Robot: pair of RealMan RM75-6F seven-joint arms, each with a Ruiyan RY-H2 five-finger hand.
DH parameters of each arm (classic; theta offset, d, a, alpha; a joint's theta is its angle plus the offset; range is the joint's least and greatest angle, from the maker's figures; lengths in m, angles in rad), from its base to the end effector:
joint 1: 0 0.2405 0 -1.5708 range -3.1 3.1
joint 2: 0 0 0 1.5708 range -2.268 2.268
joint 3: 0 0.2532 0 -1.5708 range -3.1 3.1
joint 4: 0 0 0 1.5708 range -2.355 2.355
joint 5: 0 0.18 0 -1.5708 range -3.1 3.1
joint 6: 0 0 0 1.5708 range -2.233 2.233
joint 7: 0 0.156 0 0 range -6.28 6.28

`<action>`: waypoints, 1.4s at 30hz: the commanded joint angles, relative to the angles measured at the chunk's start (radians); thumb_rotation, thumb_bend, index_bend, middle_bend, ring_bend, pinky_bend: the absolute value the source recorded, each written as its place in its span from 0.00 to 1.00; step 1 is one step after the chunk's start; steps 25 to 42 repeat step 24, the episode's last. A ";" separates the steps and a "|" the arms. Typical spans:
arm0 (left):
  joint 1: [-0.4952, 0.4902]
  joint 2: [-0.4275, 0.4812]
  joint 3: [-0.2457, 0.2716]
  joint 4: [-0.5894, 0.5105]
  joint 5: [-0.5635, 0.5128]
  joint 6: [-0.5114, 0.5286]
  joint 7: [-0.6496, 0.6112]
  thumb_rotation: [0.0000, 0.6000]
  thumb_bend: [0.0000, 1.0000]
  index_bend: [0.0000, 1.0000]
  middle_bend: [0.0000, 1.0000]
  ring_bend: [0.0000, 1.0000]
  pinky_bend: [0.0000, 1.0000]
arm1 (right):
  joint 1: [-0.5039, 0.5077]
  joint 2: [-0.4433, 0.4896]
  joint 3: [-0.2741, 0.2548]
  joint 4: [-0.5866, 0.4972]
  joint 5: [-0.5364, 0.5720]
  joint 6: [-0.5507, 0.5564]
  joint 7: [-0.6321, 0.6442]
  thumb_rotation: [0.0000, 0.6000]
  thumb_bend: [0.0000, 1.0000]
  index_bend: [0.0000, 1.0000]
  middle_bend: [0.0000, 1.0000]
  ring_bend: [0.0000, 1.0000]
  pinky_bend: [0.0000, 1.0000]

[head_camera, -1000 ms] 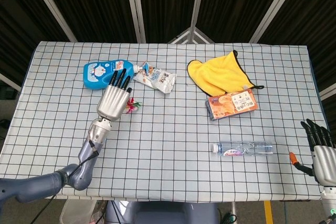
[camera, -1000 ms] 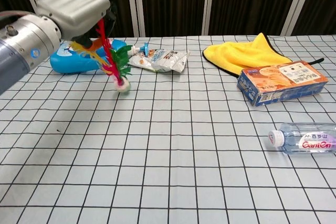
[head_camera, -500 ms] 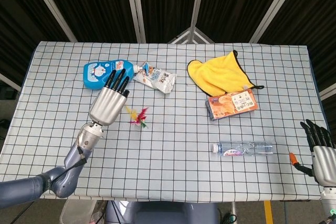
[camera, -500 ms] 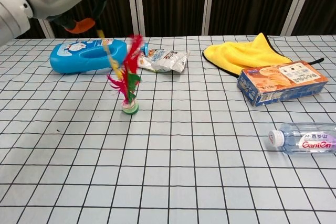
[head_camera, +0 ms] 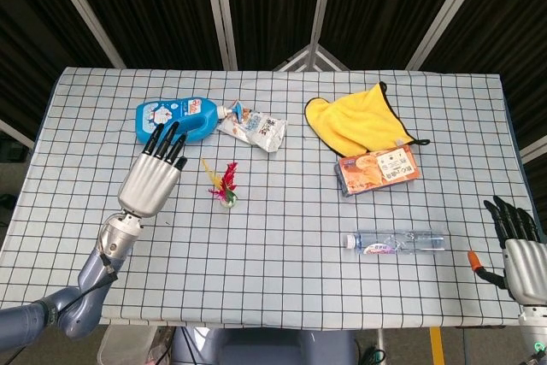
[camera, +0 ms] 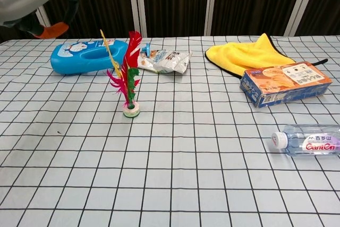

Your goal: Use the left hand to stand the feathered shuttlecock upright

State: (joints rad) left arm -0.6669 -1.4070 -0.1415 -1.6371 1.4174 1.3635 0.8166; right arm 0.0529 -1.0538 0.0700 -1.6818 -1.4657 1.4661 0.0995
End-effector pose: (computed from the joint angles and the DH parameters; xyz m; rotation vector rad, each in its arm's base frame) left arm -0.1168 0.3203 0.0961 -1.6997 -0.1350 -0.9113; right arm -0.2977 -0.1837 0.2015 1.3001 -1.0125 0.9515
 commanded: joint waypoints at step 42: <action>0.452 0.225 0.288 -0.077 0.159 0.350 -0.431 1.00 0.07 0.00 0.00 0.00 0.00 | 0.006 -0.002 -0.004 -0.002 -0.001 -0.011 -0.044 1.00 0.39 0.00 0.00 0.00 0.00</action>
